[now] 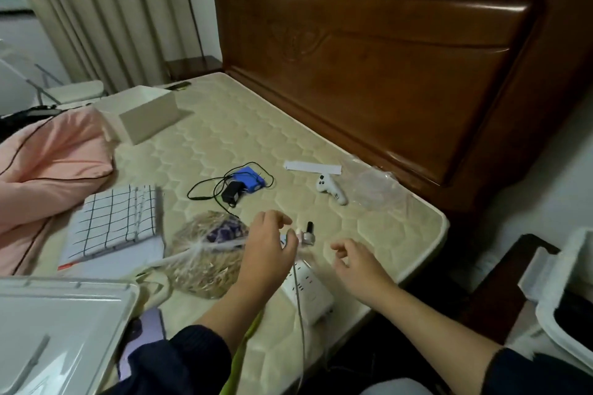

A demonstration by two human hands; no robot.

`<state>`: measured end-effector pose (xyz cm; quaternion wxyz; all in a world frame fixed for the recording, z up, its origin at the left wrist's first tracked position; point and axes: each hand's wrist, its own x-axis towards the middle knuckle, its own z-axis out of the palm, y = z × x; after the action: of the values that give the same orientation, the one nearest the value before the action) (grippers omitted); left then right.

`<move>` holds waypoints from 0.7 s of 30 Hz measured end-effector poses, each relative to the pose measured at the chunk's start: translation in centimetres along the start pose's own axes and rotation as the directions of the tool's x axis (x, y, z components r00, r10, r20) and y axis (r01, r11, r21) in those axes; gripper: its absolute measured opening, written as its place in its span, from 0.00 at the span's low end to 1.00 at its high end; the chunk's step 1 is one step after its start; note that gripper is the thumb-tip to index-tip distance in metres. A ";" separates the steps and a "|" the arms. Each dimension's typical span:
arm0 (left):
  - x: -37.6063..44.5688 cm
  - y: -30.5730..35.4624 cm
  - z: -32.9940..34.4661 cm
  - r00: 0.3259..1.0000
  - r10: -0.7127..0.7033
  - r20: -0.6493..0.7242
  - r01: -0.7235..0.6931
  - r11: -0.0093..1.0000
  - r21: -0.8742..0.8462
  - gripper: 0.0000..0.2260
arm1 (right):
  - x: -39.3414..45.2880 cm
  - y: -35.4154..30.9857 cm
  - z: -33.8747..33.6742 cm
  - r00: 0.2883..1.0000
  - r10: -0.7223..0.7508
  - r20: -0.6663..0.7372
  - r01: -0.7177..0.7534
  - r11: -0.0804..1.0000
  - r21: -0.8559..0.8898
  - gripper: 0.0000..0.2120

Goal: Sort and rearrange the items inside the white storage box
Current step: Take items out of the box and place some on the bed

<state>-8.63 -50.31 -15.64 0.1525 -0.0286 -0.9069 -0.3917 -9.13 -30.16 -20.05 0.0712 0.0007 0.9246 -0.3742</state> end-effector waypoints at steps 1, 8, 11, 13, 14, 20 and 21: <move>1.2 0.2 0.6 0.999 -0.009 0.041 0.009 1.000 -0.004 0.08 | 0.6 0.9 0.2 1.000 0.003 0.023 -0.002 0.999 -0.042 0.15; 9.4 -0.4 4.3 0.828 -0.374 0.417 0.250 0.913 0.322 0.24 | 6.1 3.3 1.0 0.969 -0.079 0.233 0.141 0.954 -0.265 0.30; 11.0 -1.7 5.2 0.767 -0.451 0.456 0.245 0.863 0.441 0.24 | 8.3 2.2 2.1 0.930 -0.217 0.296 0.303 0.909 -0.285 0.30; 12.1 -2.3 5.7 0.770 -0.469 0.433 0.255 0.848 0.464 0.23 | 9.5 1.2 3.1 0.914 -0.294 0.280 0.372 0.882 -0.290 0.28; 12.7 -2.4 5.9 0.774 -0.467 0.426 0.250 0.845 0.472 0.23 | 10.1 0.7 3.5 0.915 -0.297 0.273 0.375 0.874 -0.308 0.27; 14.5 -1.6 8.9 0.723 -0.497 0.480 0.141 0.787 0.601 0.10 | 11.7 2.7 3.3 0.930 -0.214 0.298 0.347 0.779 -0.522 0.22; 14.4 -1.5 9.5 0.717 -0.502 0.484 0.119 0.772 0.625 0.10 | 11.5 3.5 3.0 0.933 -0.226 0.280 0.349 0.758 -0.552 0.19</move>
<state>-25.06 -45.49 -18.52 -0.2282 0.0486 -0.9671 -0.1011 -19.96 -30.31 -26.07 0.1002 -0.2010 0.9718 -0.0712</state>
